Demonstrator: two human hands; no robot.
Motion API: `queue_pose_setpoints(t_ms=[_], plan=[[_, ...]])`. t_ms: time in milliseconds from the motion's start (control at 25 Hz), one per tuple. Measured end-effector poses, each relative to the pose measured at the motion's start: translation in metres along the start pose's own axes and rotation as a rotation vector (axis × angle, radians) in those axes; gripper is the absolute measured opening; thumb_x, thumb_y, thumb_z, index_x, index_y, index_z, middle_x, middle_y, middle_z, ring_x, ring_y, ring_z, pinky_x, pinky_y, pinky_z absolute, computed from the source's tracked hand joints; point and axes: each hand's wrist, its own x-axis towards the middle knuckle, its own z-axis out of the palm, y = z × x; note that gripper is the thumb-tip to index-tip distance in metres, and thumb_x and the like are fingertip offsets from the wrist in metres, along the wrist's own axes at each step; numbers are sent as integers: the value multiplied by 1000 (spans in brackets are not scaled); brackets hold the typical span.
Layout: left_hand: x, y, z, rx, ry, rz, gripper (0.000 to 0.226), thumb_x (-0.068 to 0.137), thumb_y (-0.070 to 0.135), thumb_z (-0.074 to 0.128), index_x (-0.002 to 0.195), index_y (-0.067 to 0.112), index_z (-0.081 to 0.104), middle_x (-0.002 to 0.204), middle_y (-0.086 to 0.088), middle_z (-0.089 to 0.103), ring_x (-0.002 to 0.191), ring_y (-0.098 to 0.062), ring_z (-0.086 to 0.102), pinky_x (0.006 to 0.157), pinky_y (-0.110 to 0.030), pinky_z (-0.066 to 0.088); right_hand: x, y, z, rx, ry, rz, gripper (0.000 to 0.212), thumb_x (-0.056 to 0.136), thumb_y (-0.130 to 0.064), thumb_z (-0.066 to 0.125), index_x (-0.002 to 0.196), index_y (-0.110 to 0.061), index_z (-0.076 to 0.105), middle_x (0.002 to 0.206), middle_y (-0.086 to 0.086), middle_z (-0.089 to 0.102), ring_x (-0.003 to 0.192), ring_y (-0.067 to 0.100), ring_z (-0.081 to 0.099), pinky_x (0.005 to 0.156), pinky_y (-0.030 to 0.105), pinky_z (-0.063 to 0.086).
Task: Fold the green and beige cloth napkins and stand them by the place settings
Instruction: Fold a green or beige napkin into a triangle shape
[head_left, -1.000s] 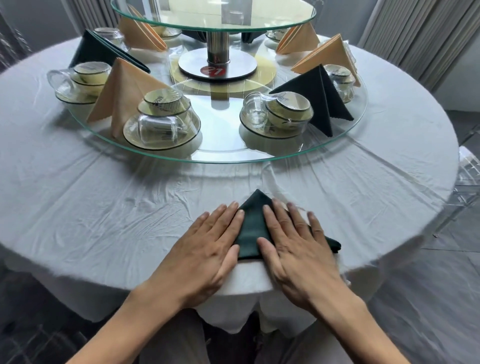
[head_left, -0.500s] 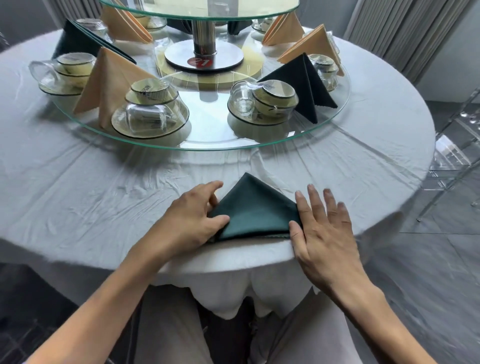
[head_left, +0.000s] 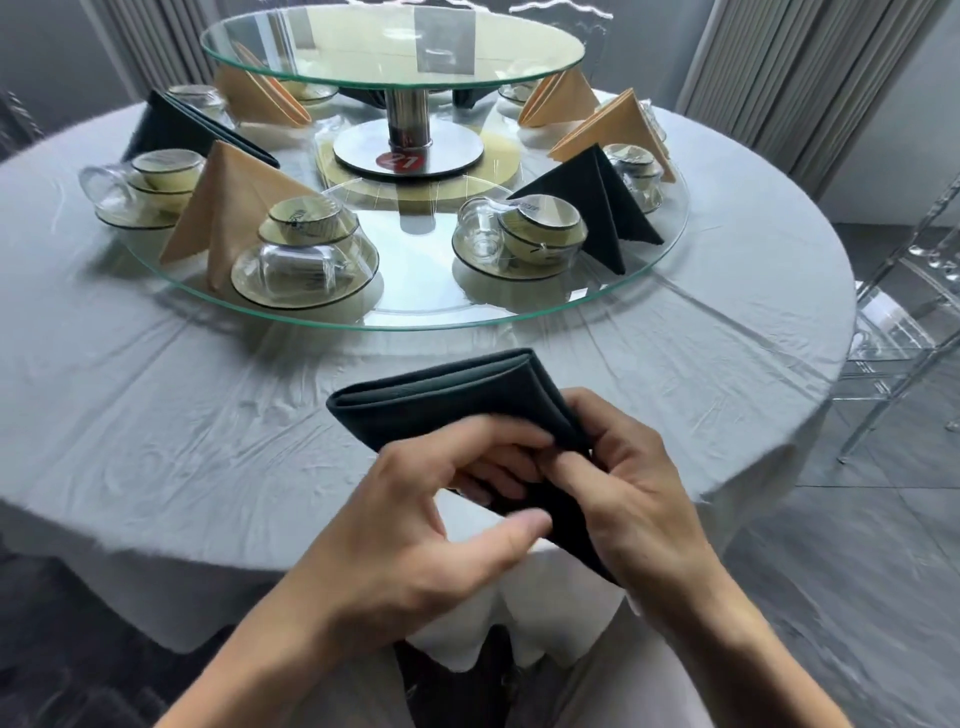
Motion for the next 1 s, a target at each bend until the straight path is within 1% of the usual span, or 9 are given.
queue_pose_setpoints(t_ms=[120,200,320,440,600,720,880,960,1000], plan=[[2,-15,-22,348,274,63,53,77,32,75,126,31,55,118,13,59,111,-16,59,93,-25,44,21,-4,-30,-66,-135,67,31,73,-4,51,100,9,58,86,33,54,79,28,51,75,37,38],[6,-30,-39,310,70,-53,65,75,40,72,135,40,48,131,15,56,125,-11,52,104,-28,38,35,-7,-45,-37,-189,161,43,63,-7,54,102,11,58,85,32,54,79,33,49,75,41,34],[9,-42,-42,-237,-229,-284,45,80,18,73,123,31,65,108,-7,72,93,-15,68,74,-28,53,56,-12,-51,-48,-243,250,47,58,-4,50,101,15,57,87,27,56,78,34,50,76,42,35],[10,-51,-31,-301,-89,-376,30,85,11,70,113,21,72,90,-7,73,70,-16,66,55,-26,50,77,-4,-45,-434,-100,181,34,61,-10,49,90,-4,66,82,11,68,76,23,60,72,36,44],[5,-75,-13,626,65,-197,56,90,35,48,145,29,45,137,9,54,122,-10,50,105,-27,39,67,42,-13,-1185,136,-61,47,80,-17,46,125,-21,58,122,5,65,112,31,59,91,38,42],[-3,-95,2,754,-128,-177,69,92,49,18,157,27,20,165,4,15,150,-12,16,122,-30,10,47,77,11,-1330,-131,-169,69,87,-38,17,151,-20,32,159,3,28,148,22,23,118,36,12],[-20,-102,1,825,-207,-201,72,88,68,-13,152,35,-10,158,16,-22,147,-1,-19,118,-25,-16,34,80,-35,-1409,-182,39,74,81,-58,-14,152,-38,-15,156,-18,-24,145,5,-24,118,30,-15],[-18,-94,-3,780,-185,-247,73,89,65,-3,155,36,9,162,15,-6,150,-1,-5,120,-24,-4,26,75,-59,-1416,-146,128,71,78,-60,-18,146,-42,-23,155,-20,-27,145,4,-24,118,30,-15],[-14,-88,-3,747,-82,-217,67,92,60,12,150,35,37,161,13,23,148,-6,22,119,-27,14,22,72,-65,-1429,-141,156,71,77,-59,-18,145,-41,-24,156,-19,-25,145,4,-21,119,29,-15]])
